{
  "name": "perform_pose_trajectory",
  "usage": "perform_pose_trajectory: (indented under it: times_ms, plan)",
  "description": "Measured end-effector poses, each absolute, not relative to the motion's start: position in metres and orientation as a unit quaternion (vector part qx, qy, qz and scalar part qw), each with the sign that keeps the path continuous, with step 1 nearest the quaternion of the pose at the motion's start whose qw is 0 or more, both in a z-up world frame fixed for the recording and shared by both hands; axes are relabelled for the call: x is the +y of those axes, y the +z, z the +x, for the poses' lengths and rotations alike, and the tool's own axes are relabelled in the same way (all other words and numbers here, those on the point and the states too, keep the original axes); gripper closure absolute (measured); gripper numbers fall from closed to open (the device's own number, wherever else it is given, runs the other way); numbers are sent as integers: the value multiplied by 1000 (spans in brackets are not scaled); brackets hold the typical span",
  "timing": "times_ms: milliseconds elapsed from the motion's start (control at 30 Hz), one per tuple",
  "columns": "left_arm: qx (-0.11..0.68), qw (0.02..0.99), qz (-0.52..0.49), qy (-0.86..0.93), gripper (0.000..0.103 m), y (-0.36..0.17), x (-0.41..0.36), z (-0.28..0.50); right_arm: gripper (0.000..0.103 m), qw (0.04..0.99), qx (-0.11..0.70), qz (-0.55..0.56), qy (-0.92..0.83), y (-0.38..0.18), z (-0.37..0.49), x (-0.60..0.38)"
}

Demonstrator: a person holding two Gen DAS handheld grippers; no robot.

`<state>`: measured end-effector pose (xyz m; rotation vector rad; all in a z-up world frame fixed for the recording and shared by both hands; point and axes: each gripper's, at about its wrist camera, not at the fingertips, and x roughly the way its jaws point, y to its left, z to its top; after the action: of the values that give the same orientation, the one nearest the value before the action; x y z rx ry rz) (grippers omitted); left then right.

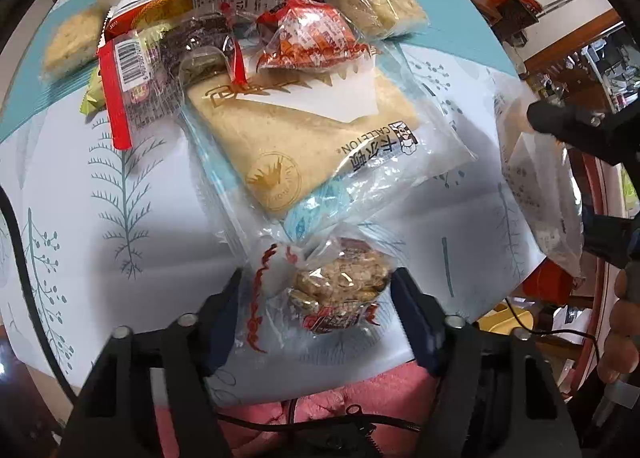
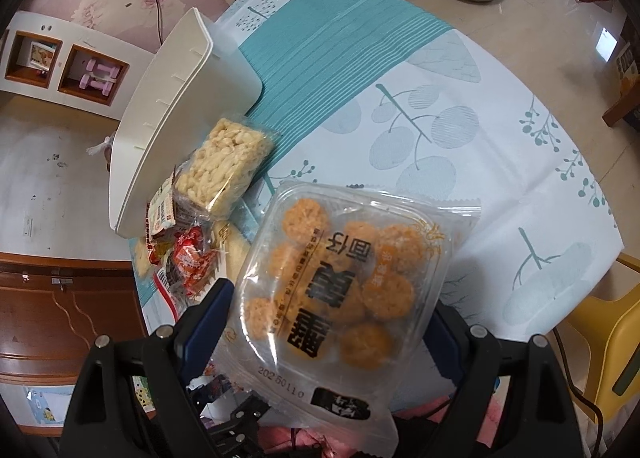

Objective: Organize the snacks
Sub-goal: 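Lift the nut bag with left tool while right tool lifts the cake bag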

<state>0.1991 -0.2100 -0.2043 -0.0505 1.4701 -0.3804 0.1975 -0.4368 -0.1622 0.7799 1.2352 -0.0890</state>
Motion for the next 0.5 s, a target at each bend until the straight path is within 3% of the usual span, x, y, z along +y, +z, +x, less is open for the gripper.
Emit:
perform_pose_trajectory:
  times_ms: [100, 500]
  plan:
    - [665, 722, -43, -184, 57, -204, -209, 201, 15, 741, 566, 358, -42, -165, 198, -438]
    - [663, 723, -28, -193, 64, -192, -194, 187, 15, 749, 561, 350, -41, -155, 198, -433]
